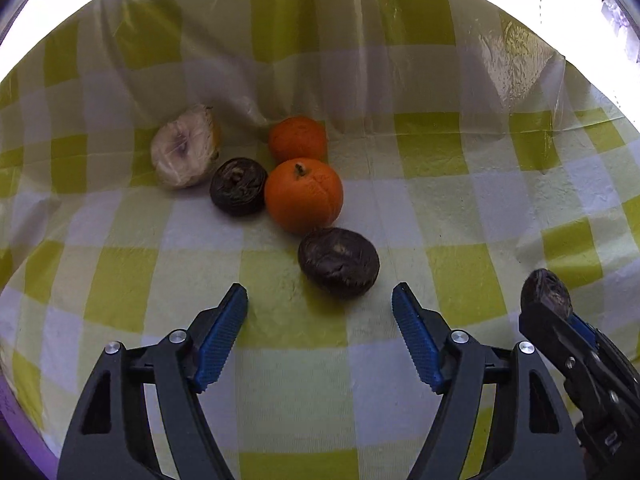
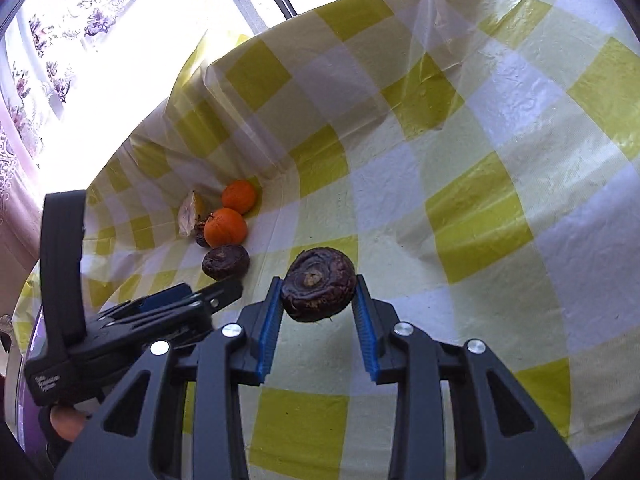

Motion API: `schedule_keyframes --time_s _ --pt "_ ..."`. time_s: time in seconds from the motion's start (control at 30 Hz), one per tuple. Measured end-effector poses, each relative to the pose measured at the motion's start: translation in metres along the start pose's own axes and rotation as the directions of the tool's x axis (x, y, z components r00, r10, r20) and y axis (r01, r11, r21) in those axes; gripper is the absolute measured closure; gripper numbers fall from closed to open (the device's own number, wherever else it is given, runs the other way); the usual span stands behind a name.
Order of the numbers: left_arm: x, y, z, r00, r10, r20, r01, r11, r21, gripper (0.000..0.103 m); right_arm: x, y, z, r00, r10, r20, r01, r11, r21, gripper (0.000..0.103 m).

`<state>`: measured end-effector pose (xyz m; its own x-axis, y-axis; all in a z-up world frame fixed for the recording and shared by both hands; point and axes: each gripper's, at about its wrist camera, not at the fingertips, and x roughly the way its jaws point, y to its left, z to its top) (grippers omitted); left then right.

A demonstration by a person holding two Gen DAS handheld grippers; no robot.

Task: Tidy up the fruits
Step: 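Grasp a dark mangosteen with right tool while left tool grasps another mangosteen, then carry both mangosteens into the box and open both tools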

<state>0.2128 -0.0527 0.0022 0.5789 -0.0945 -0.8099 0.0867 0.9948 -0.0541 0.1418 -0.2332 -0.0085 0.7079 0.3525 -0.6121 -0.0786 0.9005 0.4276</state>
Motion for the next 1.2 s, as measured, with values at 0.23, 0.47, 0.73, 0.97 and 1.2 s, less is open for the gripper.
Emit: schedule_keyframes --time_s 0.23,0.47,0.73,0.97,1.2 --pt "0.001 -0.009 0.005 0.999 0.012 0.036 -0.014 0.999 0.044 0.065 0.0 -0.001 0.0 1.0 0.003 -0.003 -0.003 1.0 0.005 0.068" --pt "-0.049 0.018 -0.046 0.992 -0.015 0.129 0.026 0.996 -0.083 0.065 0.001 -0.001 0.001 1.0 0.009 -0.019 -0.009 1.0 0.003 0.068" --pt "-0.071 0.041 -0.076 0.984 -0.024 0.175 0.064 0.971 -0.229 0.065 0.002 0.0 0.001 0.999 0.005 -0.032 -0.004 1.0 0.005 0.068" --pt "-0.083 0.052 -0.098 0.988 -0.038 0.151 0.08 0.957 -0.279 0.065 0.007 -0.002 0.0 0.997 -0.041 -0.062 0.042 0.999 0.019 0.068" --pt "-0.114 0.05 -0.14 0.988 -0.007 0.151 0.036 0.981 -0.192 0.065 -0.019 0.047 -0.045 0.971 -0.231 -0.064 0.218 0.963 -0.159 0.068"
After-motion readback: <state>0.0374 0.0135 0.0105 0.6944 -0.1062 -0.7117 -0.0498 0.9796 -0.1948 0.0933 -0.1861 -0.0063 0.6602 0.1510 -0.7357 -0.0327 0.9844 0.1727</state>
